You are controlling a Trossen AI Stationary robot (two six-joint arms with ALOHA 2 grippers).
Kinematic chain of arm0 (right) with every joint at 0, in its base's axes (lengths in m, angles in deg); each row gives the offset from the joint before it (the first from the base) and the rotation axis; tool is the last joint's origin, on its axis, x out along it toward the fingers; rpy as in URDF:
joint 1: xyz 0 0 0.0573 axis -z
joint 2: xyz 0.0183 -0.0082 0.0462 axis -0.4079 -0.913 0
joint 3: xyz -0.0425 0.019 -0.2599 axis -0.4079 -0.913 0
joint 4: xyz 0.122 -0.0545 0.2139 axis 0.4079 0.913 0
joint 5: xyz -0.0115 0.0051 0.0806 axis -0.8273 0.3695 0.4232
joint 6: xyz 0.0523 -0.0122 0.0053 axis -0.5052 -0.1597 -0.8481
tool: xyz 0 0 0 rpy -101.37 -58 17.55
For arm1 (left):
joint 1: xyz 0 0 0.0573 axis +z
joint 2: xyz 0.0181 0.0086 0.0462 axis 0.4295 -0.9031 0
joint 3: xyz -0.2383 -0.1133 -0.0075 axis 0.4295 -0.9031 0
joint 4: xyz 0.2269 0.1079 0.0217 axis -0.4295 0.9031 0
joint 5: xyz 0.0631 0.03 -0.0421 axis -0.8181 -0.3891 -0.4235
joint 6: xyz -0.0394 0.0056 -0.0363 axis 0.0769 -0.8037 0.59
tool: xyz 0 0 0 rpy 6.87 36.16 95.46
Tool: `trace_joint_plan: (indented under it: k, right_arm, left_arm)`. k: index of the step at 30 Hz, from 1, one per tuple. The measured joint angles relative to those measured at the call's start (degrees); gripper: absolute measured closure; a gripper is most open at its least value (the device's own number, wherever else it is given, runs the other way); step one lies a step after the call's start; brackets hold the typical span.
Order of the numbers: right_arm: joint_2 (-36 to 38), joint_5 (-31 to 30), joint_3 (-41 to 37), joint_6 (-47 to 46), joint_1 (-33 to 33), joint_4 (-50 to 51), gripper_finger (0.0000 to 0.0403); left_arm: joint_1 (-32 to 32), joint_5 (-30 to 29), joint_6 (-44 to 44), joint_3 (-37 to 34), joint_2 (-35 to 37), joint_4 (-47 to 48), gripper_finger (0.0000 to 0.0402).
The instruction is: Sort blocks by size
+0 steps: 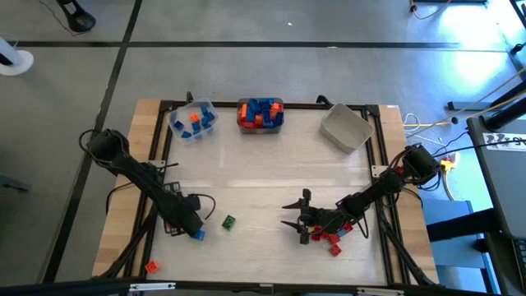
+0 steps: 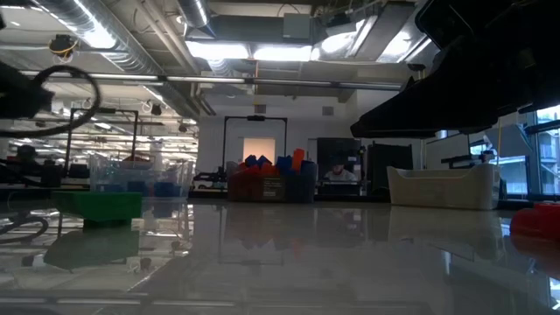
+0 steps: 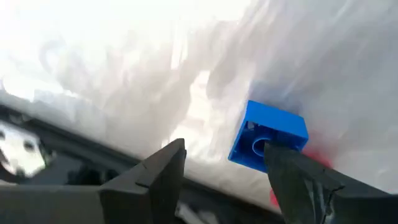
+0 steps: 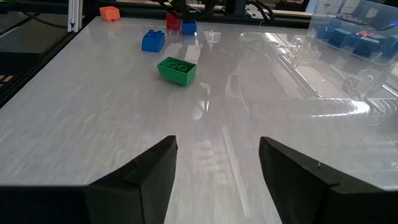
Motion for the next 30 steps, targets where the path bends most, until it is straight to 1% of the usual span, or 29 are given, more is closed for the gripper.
trace_joint_plan:
  k: [5,8,14,17,22,30]
  right_arm:
    - [0.0,0.0,0.0,0.0,0.0,0.0,0.0173]
    - [0.0,0.0,0.0,0.0,0.0,0.0,0.0173]
    - [0.0,0.0,0.0,0.0,0.0,0.0,0.0173]
    - [0.0,0.0,0.0,0.0,0.0,0.0,0.0173]
    - [0.0,0.0,0.0,0.0,0.0,0.0,0.0173]
    - [0.0,0.0,0.0,0.0,0.0,0.0,0.0173]
  left_arm:
    - [2.4,-3.9,-1.4,1.5,0.0,-1.9,0.0192]
    - [3.8,-4.7,-2.7,3.1,-0.2,-1.3,0.0192]
    - [4.0,-4.6,-3.7,10.7,-0.2,2.2,0.0192]
    - [3.1,-4.2,-1.7,14.8,-0.2,2.9,0.0192]
    - [0.3,0.0,2.3,18.3,-0.1,2.2,0.0192]
    - [-6.9,10.6,15.3,18.4,-1.6,1.0,0.0192]
